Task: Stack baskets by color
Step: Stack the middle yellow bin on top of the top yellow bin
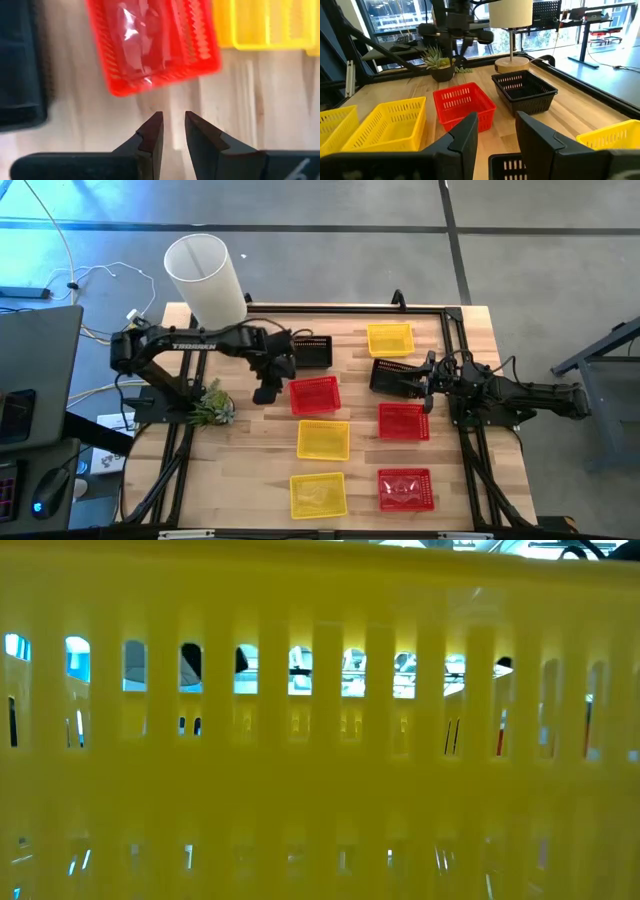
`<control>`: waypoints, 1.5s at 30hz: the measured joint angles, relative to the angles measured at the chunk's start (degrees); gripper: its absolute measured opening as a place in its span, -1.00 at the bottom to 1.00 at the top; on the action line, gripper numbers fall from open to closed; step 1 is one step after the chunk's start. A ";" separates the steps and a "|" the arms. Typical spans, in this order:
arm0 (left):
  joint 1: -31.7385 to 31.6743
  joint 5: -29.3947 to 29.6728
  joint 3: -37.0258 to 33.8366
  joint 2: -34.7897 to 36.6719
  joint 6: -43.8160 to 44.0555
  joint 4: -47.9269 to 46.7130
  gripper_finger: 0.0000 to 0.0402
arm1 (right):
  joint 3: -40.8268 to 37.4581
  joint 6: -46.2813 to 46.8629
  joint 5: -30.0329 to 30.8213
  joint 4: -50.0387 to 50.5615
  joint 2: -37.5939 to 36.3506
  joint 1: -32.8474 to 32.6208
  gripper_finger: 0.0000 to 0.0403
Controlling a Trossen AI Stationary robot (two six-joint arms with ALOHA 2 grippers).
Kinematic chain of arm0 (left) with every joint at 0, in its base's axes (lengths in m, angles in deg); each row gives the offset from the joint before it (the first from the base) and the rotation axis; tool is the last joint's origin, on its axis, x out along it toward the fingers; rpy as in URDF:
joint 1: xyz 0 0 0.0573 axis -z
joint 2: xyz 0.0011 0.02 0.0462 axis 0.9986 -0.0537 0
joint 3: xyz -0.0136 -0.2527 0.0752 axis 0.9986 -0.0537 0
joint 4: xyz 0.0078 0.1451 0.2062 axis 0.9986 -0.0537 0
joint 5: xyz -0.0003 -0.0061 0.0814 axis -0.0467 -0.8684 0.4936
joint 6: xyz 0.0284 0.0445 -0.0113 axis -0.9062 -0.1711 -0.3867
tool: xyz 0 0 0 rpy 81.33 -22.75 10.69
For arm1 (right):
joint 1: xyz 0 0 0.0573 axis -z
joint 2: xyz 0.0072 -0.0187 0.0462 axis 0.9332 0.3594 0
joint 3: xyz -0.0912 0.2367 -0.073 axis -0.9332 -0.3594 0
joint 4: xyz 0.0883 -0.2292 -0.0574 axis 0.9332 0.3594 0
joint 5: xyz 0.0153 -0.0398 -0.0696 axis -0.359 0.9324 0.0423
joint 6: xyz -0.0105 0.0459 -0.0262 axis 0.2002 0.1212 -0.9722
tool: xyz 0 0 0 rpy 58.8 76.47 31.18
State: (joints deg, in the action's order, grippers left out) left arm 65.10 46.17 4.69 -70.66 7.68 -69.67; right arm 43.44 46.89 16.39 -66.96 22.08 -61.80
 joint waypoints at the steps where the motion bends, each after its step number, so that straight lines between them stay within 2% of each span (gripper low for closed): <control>1: 0.49 -0.04 -0.96 1.05 0.10 0.47 -0.68 | 0.00 0.11 0.00 -0.02 0.00 0.00 -0.40; 7: 2.10 0.04 -7.26 8.53 4.55 5.94 -0.68 | 0.00 8.93 -0.11 -1.33 0.02 -0.04 -0.40; 15: 2.18 0.03 -14.06 16.18 10.95 14.66 -0.68 | 0.00 22.18 -0.11 -12.30 -0.04 -0.04 -0.40; 23: 5.06 -0.18 -18.15 17.27 15.92 20.62 -0.68 | 0.03 25.32 3.97 -21.99 -0.03 -0.04 -0.40; 28: 8.14 0.06 -18.76 17.27 17.42 20.74 -0.68 | 3.35 24.49 3.29 -22.02 1.32 -0.15 -0.40; 33: 10.86 0.04 -18.76 17.27 17.41 20.73 -0.68 | 9.46 21.46 2.93 -19.28 7.80 -0.15 -0.40; 40: 12.67 0.06 -18.76 17.27 17.36 20.70 -0.68 | 20.28 18.31 2.87 -9.34 22.10 -0.17 -0.40; 45: 12.61 0.16 -18.76 17.27 17.36 20.68 -0.68 | 26.11 17.77 0.48 -3.67 32.26 -0.17 -0.40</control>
State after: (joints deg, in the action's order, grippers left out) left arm 77.71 46.33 -14.07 -53.39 25.04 -48.99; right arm 69.55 64.66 16.87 -70.64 54.34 -61.98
